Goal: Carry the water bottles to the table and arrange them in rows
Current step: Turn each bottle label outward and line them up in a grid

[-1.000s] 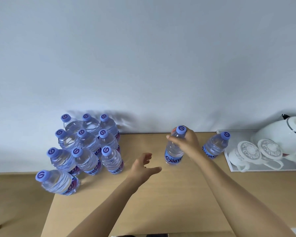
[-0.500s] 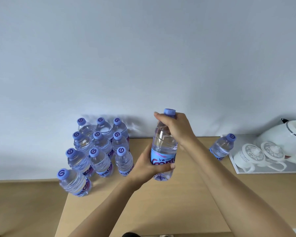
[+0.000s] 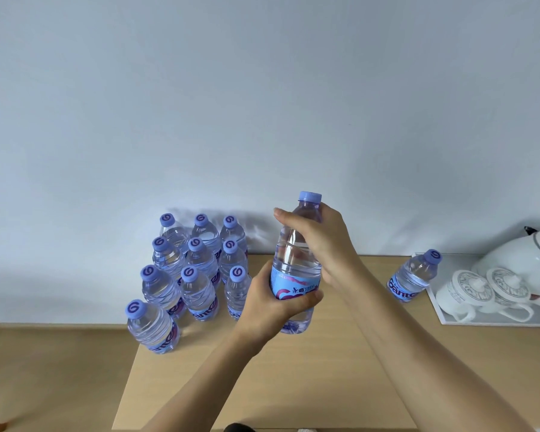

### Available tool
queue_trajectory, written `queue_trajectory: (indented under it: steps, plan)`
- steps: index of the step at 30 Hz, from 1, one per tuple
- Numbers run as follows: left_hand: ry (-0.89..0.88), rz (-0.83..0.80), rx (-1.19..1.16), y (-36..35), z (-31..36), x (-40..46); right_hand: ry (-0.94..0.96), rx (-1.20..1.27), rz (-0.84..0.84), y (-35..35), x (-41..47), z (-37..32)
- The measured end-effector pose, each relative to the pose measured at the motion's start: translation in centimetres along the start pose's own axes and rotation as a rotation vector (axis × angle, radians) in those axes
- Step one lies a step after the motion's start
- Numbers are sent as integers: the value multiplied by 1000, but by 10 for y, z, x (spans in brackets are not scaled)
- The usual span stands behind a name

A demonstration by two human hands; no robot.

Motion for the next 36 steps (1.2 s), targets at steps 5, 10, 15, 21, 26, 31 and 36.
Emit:
queue_trajectory:
  steps: [5,10,15,21,26,31,36]
  plan:
    - [10,-46,-30,-1,0,-6,22,-8,-44,-3,-2,-2]
    - [92,-225,-65,-10,4,-9,-21,30,-207,-13,-3,-4]
    - [124,-329,-144,-10,8,-11,-30,128,-332,-19,-2,-8]
    - [65,-169,-88,1,14,-8,48,166,-378,-27,-3,-19]
    - [-16,-2,-19,12,22,-3,134,-23,-130,-17,-6,-27]
    - [-33,24,20,13,19,-3,115,56,-61,-23,-8,-24]
    - [39,-112,-7,10,17,-4,99,103,-192,-27,-4,-27]
Point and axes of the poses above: each hand's wrist, its own x-axis towards the middle knuckle, its own y-axis out of the back of the hand, z = x × y, the point moved 8 cm from there along x, towards the middle knuckle, and after that the axes turned 5 degrees about -x, right-handed, at the moved point
